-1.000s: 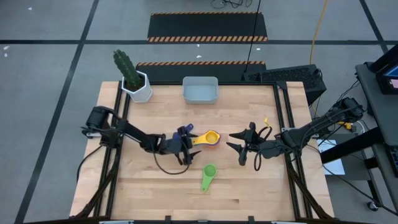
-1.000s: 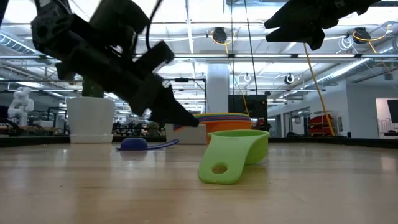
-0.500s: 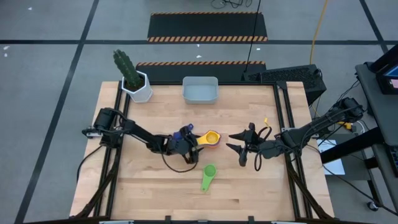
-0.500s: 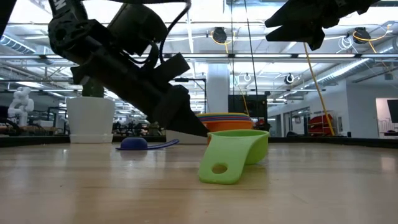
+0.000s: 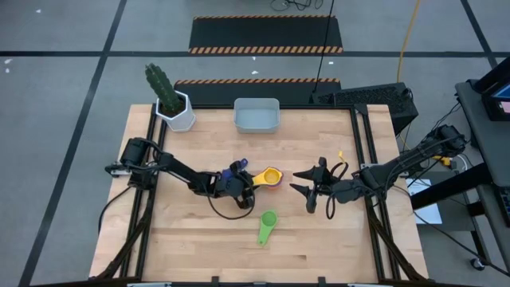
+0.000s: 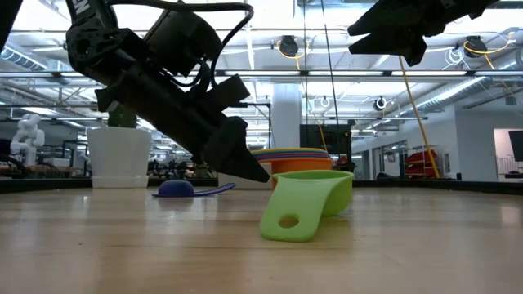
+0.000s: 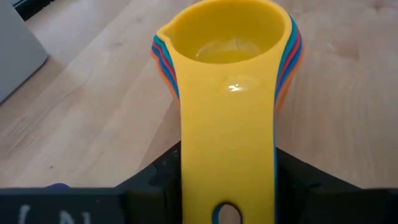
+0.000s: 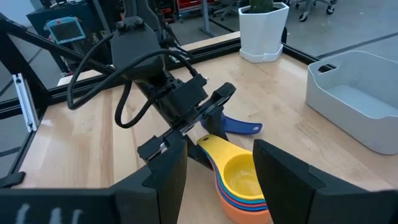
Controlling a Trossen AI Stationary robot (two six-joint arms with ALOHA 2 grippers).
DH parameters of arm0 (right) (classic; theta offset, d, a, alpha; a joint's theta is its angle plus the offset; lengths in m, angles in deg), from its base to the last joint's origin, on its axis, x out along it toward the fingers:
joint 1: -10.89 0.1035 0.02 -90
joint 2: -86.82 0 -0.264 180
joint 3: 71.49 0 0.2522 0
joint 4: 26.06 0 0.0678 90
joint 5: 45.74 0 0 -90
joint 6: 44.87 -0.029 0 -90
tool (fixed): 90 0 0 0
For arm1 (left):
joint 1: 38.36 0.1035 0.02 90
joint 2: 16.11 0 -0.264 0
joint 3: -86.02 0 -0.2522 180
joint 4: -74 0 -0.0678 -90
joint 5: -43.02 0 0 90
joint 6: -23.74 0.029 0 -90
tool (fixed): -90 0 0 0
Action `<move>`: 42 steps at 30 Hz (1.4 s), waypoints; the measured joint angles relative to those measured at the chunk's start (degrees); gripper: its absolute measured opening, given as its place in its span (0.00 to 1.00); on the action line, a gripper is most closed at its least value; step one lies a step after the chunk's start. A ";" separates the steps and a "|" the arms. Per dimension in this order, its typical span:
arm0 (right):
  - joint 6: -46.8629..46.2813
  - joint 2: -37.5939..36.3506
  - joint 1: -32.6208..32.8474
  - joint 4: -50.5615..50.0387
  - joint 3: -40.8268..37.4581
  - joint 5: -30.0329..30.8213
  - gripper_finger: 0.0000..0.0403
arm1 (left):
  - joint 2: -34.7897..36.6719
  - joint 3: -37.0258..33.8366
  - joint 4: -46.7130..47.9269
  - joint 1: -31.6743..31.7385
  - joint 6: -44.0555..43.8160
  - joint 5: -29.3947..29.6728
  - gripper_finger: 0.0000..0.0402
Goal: Nest measuring cups in basket
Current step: Stack the yellow measuring cup on top of the light blue measuring cup, then stack the green measuring cup on top of the yellow measuring cup
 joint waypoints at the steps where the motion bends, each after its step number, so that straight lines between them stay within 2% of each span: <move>1: 0.00 0.02 -0.02 0.00 0.00 -0.02 0.44 | 0.00 0.00 0.02 0.00 -0.02 -0.01 0.39; 5: 0.00 0.02 0.00 0.00 0.00 0.00 0.44 | 0.00 0.00 0.02 0.00 0.02 0.01 0.35; 9: 0.00 0.02 0.00 0.00 0.00 0.00 0.44 | 0.00 0.00 -0.19 0.00 0.53 0.01 0.36; 17: 0.02 0.02 0.00 0.00 0.00 0.00 0.44 | 1.47 0.00 2.64 0.00 0.74 0.01 0.50; 23: 0.32 0.02 -0.02 -0.04 0.00 0.00 0.44 | 7.70 0.00 15.36 0.00 -0.23 0.04 0.61; 28: 0.44 0.02 0.00 -0.02 0.00 -0.21 0.44 | 13.37 0.02 30.32 -0.17 -2.49 0.30 0.64; 30: 0.44 0.02 0.00 -0.04 0.00 -0.22 0.44 | 14.75 -0.02 35.14 -0.14 -3.47 1.80 0.63; 34: 0.33 0.02 0.00 -0.01 0.00 -0.22 0.44 | 14.73 -0.10 38.70 0.71 -4.77 8.11 0.57; 42: 0.44 0.02 0.00 0.00 0.00 -1.42 0.44 | 14.16 -0.07 39.82 3.72 -3.95 7.14 0.37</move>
